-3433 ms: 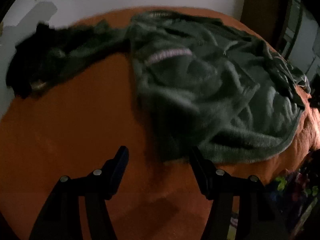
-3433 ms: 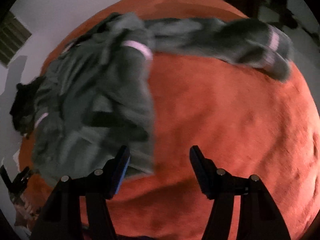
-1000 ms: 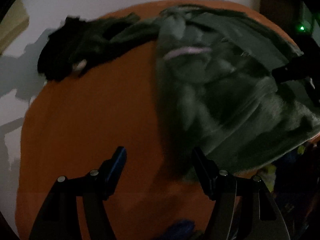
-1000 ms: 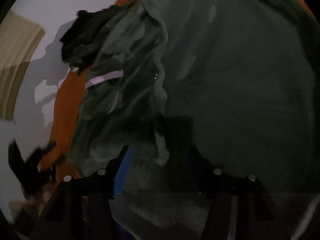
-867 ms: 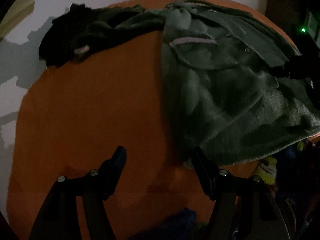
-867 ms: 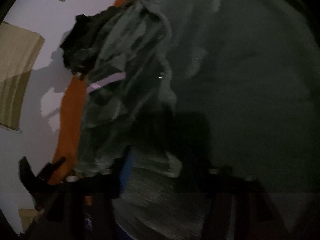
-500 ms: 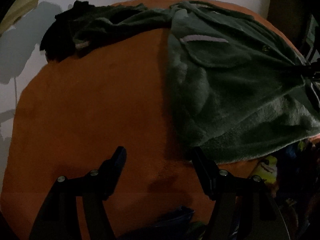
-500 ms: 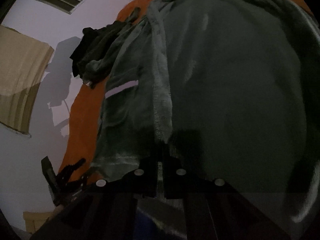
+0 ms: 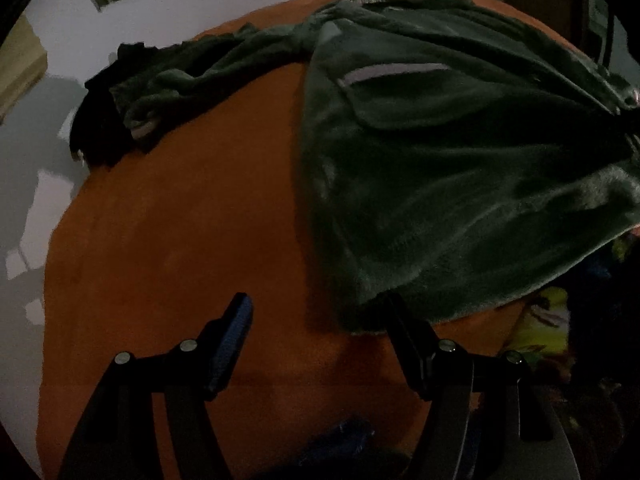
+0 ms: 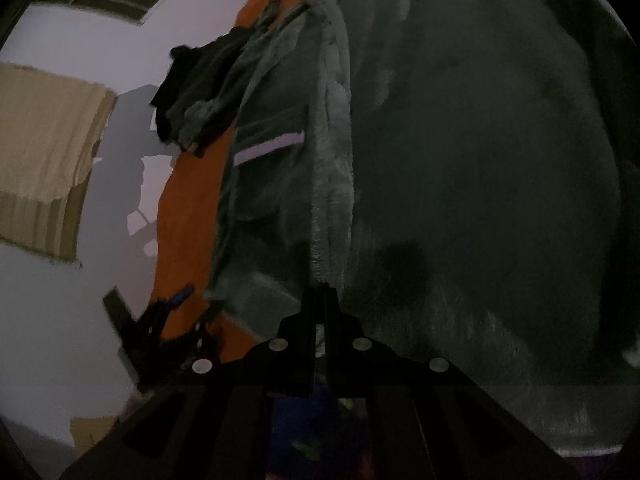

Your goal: Fold clothes

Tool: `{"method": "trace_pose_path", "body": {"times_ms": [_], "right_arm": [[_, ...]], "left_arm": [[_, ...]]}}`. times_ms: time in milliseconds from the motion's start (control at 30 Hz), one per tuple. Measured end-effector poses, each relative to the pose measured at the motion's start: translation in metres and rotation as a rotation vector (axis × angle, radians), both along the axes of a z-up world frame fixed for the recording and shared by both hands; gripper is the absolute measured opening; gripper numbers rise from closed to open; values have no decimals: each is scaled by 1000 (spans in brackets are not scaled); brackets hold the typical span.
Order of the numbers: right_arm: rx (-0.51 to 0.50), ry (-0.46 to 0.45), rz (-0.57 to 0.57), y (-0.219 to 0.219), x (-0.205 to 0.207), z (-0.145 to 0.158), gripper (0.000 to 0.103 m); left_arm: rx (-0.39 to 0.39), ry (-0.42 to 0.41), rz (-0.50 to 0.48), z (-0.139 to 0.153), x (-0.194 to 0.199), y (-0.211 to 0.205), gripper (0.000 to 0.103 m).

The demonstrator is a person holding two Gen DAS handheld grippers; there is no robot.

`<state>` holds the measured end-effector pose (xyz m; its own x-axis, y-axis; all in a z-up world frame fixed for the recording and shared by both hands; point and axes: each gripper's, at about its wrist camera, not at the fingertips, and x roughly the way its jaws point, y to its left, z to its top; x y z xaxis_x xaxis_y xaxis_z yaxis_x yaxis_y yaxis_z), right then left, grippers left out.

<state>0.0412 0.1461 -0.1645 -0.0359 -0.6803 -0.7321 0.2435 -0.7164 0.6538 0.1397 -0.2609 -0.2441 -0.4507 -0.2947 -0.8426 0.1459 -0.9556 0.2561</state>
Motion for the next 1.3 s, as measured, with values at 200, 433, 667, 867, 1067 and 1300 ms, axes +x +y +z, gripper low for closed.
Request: {"method": "trace_pose_path", "body": {"times_ms": [200, 433, 667, 867, 1067, 1300], "right_arm": [[50, -60, 35, 11, 23, -25, 3], [1, -40, -29, 24, 19, -27, 3], [73, -69, 8, 17, 29, -61, 3], [21, -103, -63, 31, 26, -68, 3], [-41, -130, -80, 34, 24, -66, 21], [-100, -149, -59, 27, 25, -61, 69]], "left_arm": [[69, 52, 174, -4, -6, -35, 69], [367, 157, 390, -5, 19, -93, 71], [385, 170, 376, -6, 28, -83, 72], [459, 218, 405, 16, 57, -81, 72], [591, 241, 493, 22, 58, -105, 72], [915, 179, 547, -6, 19, -121, 72]]}}
